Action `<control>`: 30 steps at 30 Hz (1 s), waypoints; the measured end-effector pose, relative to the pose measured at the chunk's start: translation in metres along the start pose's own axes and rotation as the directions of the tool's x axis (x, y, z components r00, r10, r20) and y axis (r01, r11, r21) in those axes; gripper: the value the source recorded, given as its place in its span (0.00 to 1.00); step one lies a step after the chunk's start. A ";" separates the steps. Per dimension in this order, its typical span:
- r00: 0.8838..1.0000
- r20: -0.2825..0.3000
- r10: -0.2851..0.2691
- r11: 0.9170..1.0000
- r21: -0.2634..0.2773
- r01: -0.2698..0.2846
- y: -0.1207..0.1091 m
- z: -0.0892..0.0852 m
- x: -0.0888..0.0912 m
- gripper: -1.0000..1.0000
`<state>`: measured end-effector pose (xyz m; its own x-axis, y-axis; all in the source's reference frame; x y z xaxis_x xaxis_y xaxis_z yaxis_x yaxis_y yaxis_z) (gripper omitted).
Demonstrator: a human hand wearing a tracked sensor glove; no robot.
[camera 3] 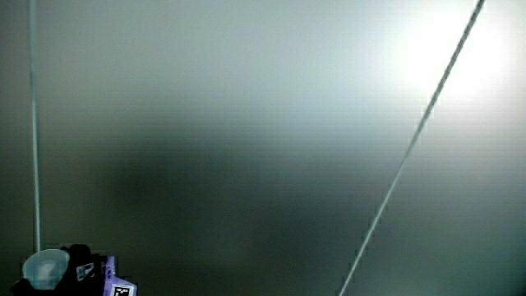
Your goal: Place cleaning spray
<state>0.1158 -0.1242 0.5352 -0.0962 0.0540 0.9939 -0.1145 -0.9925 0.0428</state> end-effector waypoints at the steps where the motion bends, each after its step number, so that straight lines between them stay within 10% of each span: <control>1: 1.000 0.003 -0.018 1.000 0.009 0.018 -0.001 0.003 0.005 0.50; 30: 0.992 0.053 -0.111 0.993 0.043 0.108 -0.008 0.025 0.032 0.50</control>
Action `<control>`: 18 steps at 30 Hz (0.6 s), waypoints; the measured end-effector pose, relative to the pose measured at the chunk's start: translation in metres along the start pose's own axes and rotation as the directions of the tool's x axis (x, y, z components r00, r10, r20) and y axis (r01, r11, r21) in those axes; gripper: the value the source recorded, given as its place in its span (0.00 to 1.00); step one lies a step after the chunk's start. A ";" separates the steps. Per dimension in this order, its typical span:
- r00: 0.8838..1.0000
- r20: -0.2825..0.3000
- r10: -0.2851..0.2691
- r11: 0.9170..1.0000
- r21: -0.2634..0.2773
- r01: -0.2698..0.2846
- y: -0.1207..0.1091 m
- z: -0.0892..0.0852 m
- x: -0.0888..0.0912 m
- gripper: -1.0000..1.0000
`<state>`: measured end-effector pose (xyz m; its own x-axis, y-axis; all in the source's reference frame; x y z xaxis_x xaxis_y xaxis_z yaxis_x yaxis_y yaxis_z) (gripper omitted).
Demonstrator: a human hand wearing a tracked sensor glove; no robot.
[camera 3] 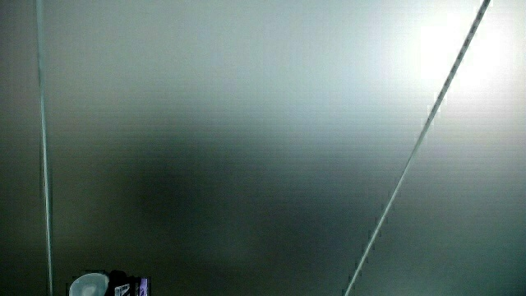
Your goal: Place cleaning spray
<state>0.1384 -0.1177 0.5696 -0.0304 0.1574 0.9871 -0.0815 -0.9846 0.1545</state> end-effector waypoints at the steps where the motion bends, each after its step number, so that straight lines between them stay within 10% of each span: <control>1: 1.000 0.000 -0.008 1.000 0.002 0.008 -0.001 0.000 -0.001 0.48; 5: 1.000 0.027 -0.007 1.000 0.017 0.006 -0.002 0.004 -0.003 0.38; 10: 0.979 0.204 -0.013 0.999 0.040 0.005 -0.004 0.008 -0.015 0.26; 14: 0.939 0.343 -0.003 0.999 0.036 -0.010 -0.005 0.007 -0.028 0.17; 18: 0.867 0.495 -0.051 0.999 0.028 0.043 -0.006 0.003 -0.044 0.07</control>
<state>0.1428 -0.1191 0.5252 0.4709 0.1494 0.8694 -0.0551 -0.9787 0.1980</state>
